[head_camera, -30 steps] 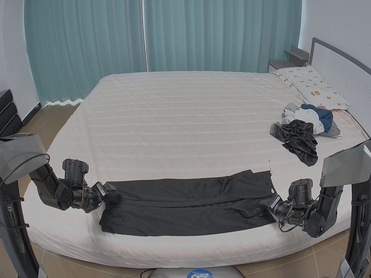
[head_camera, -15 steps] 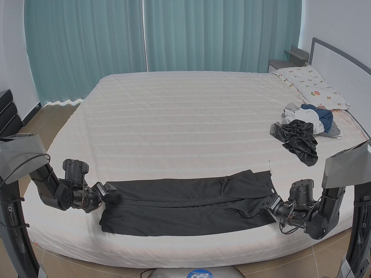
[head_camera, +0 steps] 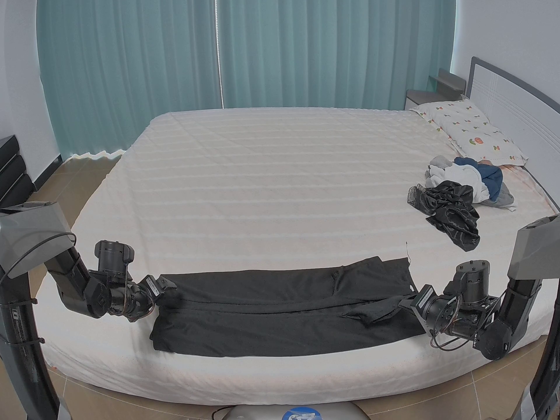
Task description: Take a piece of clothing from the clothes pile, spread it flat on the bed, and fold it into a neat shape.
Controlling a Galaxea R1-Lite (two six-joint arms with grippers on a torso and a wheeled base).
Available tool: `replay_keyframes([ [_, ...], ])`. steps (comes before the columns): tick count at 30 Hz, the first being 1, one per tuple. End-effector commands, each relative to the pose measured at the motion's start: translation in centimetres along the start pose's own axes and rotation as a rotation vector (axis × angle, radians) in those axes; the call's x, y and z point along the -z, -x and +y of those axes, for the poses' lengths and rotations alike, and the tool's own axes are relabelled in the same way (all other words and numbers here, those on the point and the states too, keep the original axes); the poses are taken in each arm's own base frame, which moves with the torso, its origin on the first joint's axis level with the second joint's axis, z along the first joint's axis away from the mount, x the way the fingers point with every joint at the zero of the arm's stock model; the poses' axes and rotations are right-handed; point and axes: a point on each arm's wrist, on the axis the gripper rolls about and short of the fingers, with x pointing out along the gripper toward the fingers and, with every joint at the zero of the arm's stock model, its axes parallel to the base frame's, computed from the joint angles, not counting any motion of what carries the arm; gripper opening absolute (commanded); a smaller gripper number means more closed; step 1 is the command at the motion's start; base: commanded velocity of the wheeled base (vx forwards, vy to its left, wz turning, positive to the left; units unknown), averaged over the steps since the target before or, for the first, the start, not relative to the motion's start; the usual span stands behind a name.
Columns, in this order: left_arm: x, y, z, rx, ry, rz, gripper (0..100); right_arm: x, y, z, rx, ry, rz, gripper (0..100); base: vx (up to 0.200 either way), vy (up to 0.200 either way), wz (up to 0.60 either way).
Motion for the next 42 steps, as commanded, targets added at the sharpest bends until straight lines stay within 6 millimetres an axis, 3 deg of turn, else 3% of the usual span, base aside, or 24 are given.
replay_keyframes([
  [1,0.0,-0.2,0.0,-0.004,0.0,0.003,100,-0.1,0.9,0.3,-0.01,0.001,-0.007,0,0.0,0.0,0.0],
  [21,0.0,-0.2,0.0,-0.002,0.0,0.004,100,1.1,1.1,-1.8,0.125,0.078,0.083,0,0.0,0.0,0.0],
  [22,0.0,-0.2,0.0,-0.004,0.0,0.003,100,1.2,1.0,-2.0,0.139,0.088,0.094,100,0.0,0.0,0.0],
  [27,0.0,-0.2,0.1,-0.003,0.001,0.003,100,1.8,0.6,-3.0,0.191,0.138,0.135,100,0.0,0.0,0.0],
  [33,0.0,-0.2,0.1,-0.003,0.001,0.003,100,1.1,0.2,-2.7,0.173,0.142,0.101,100,0.0,0.0,0.0],
  [42,0.0,-0.2,0.0,-0.002,0.001,0.002,100,-3.3,-2.2,-3.1,0.134,0.08,-0.041,100,0.0,0.0,0.0],
])
